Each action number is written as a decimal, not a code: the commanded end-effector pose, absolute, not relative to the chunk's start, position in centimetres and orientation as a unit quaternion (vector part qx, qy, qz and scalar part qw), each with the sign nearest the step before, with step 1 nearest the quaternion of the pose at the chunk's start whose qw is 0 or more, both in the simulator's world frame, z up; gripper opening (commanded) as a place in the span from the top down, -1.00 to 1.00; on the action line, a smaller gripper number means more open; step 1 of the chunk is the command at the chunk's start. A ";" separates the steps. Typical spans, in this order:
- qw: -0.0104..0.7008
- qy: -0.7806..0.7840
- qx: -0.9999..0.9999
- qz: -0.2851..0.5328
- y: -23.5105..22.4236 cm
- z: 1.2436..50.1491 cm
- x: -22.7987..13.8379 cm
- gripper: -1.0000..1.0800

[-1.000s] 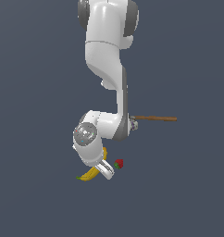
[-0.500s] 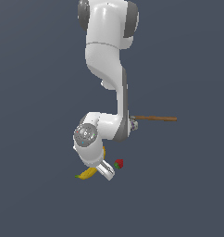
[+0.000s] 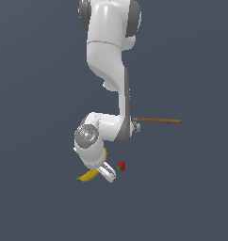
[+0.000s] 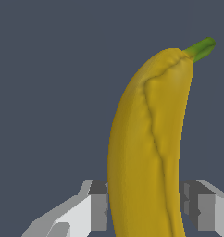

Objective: Pick up a designated object from a clutter of objects.

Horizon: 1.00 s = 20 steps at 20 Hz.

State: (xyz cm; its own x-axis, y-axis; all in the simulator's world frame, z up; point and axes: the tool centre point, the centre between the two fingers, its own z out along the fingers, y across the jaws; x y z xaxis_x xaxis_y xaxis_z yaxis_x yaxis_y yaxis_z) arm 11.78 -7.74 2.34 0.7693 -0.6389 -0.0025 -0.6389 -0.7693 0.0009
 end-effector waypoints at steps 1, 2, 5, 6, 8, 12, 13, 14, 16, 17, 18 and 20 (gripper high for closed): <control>0.000 0.340 -0.940 0.000 -8.0 3.2 11.7 1.00; 0.000 0.340 -0.940 0.000 -8.1 3.5 11.6 1.00; 0.001 0.340 -0.940 0.000 -8.6 5.0 11.3 1.00; 0.001 0.340 -0.940 0.000 -8.8 5.6 11.1 1.00; 0.001 0.340 -0.940 0.000 -9.3 7.0 10.8 1.00; 0.001 0.340 -0.940 0.000 -10.4 10.6 10.0 1.00; 0.001 0.340 -0.940 0.000 -10.8 11.6 9.8 1.00; 0.001 0.340 -0.940 0.000 -11.1 12.7 9.5 1.00; 0.001 0.341 -0.940 0.000 -11.9 15.0 9.0 1.00; 0.001 0.341 -0.940 0.000 -12.3 16.2 8.7 1.00; 0.001 0.341 -0.940 0.000 -12.6 17.4 8.5 1.00; 0.001 0.341 -0.940 0.000 -13.4 19.7 7.9 1.00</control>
